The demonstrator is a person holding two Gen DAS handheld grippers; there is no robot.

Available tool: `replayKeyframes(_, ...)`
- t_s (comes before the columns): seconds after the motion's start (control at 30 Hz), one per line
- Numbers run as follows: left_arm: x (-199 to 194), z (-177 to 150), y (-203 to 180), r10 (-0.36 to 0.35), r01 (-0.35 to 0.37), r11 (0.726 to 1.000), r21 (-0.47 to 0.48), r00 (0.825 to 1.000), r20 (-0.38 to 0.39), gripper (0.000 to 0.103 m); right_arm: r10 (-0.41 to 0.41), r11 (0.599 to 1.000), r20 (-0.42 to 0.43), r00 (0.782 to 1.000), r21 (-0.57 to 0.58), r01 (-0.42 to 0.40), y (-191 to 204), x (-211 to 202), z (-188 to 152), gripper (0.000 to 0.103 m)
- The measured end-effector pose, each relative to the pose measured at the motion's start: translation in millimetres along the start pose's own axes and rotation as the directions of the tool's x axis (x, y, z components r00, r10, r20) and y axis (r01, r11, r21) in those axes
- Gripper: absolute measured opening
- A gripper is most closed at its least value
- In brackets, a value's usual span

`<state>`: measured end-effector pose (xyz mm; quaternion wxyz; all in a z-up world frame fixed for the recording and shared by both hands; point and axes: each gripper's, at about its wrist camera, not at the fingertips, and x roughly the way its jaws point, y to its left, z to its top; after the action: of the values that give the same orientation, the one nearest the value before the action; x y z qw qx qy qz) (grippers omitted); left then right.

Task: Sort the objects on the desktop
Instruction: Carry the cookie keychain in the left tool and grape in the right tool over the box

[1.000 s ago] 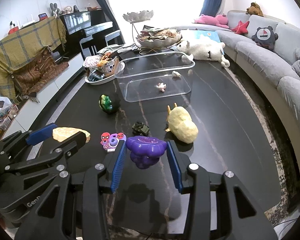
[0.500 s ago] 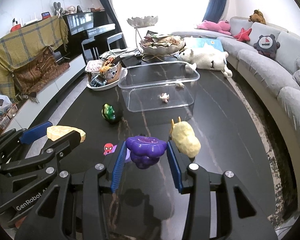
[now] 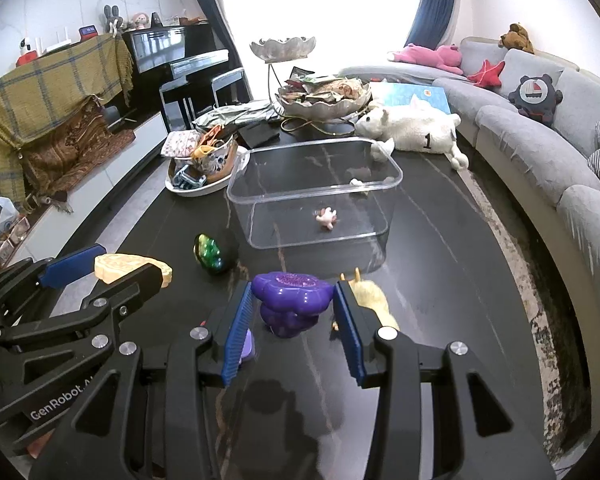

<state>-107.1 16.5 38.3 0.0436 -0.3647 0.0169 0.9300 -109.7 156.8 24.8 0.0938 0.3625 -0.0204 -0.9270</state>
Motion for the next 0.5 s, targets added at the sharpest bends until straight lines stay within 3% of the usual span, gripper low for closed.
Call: replayKeyframes(0.5, 31.0, 47.7, 5.7, 0.002, -0.003, 1.000, 0.011, 1.000, 0.012, 0.057, 0.013, 1.000, 0.020, 1.000, -0.013, -0.012, -8.1, 30.2, 47.9, 0.038)
